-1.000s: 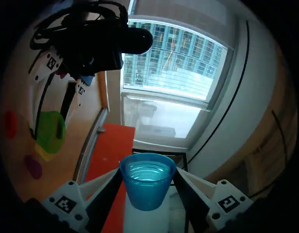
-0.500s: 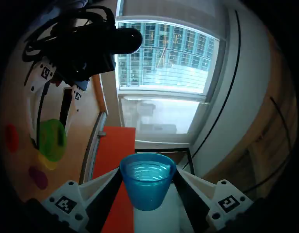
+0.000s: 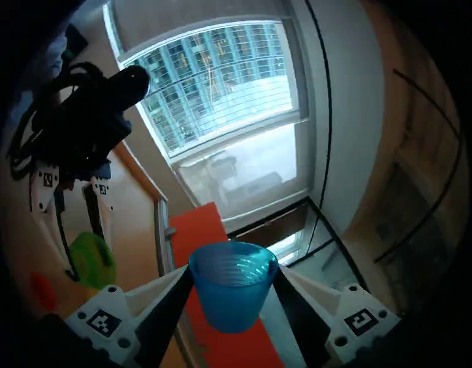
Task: Pour water
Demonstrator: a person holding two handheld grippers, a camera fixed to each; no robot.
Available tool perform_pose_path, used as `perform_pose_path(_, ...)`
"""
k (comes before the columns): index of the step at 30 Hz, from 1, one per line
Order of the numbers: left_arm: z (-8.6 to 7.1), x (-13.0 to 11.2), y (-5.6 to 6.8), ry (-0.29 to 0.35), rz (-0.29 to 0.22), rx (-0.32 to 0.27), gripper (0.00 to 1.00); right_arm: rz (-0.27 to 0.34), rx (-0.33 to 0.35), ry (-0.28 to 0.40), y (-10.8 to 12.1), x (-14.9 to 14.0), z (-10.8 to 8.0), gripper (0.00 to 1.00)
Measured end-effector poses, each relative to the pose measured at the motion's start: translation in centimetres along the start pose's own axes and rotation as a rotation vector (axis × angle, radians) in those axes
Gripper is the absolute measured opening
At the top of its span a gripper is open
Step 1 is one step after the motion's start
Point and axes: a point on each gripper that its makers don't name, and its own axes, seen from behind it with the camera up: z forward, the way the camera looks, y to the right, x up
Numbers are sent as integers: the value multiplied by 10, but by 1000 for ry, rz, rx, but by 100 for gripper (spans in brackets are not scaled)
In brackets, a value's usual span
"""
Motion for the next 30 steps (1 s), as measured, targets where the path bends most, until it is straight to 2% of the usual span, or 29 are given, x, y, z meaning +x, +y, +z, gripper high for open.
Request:
perform_pose_path(6, -2, 4, 0, 1, 6, 2, 87, 196, 14, -7, -6, -1, -6, 90)
perform_pose_path(12, -2, 6, 0, -1, 14, 4, 87, 425, 40, -19, -12, -6, -10, 90)
perform_pose_path(21, -4, 9, 0, 0, 23, 8, 87, 761, 115, -5, -25, 3, -16, 90)
perform_pose_path(25, -5, 10, -1, -1, 24, 11, 87, 878, 130, 1, -24, 6, -16, 90)
perform_pose_path(30, -7, 11, -1, -2, 29, 15, 87, 985, 154, 7, -25, 9, -17, 90)
